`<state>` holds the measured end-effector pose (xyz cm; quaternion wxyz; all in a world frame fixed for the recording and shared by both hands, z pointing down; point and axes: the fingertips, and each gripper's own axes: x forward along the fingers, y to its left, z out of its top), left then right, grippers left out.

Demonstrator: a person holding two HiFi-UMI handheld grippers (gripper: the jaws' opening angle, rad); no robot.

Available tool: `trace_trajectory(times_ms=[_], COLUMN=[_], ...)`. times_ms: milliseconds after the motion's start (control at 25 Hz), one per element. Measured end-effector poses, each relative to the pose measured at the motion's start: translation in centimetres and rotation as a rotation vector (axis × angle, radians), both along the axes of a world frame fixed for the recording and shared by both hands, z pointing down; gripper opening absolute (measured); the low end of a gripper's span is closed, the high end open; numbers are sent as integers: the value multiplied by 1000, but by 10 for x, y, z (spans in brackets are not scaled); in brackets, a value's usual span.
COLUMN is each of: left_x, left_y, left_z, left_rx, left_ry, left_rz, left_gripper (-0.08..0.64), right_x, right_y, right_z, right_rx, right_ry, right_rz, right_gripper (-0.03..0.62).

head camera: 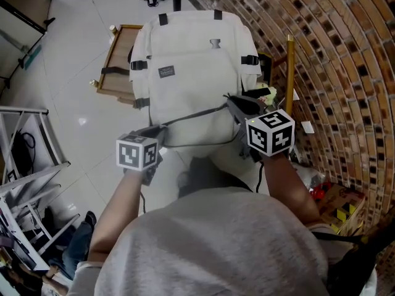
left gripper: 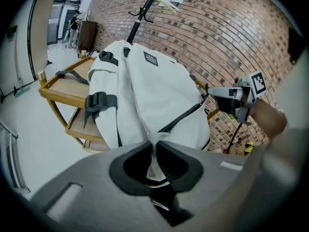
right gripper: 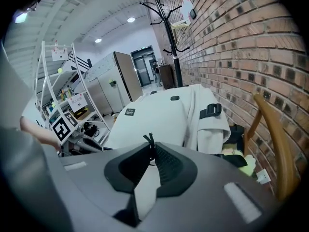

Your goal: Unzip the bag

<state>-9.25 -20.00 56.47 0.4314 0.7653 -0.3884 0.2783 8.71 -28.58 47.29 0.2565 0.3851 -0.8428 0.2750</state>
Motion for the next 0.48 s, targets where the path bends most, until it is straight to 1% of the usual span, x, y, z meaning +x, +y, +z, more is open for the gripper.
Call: trace_trajectory(times_ms=[160,480], left_x=[0,0], left_y=[0,-1], left_z=[1,3], left_rx=[-1,-5], left_ry=[-1,-4], left_rz=[0,2], left_gripper=[37,37], right_x=[13,26], right_y=[-6,-10], right_z=[-2,-3], right_rx=[8,11], right_ry=[0,-8], right_rz=[42,94], right_gripper=[34,34])
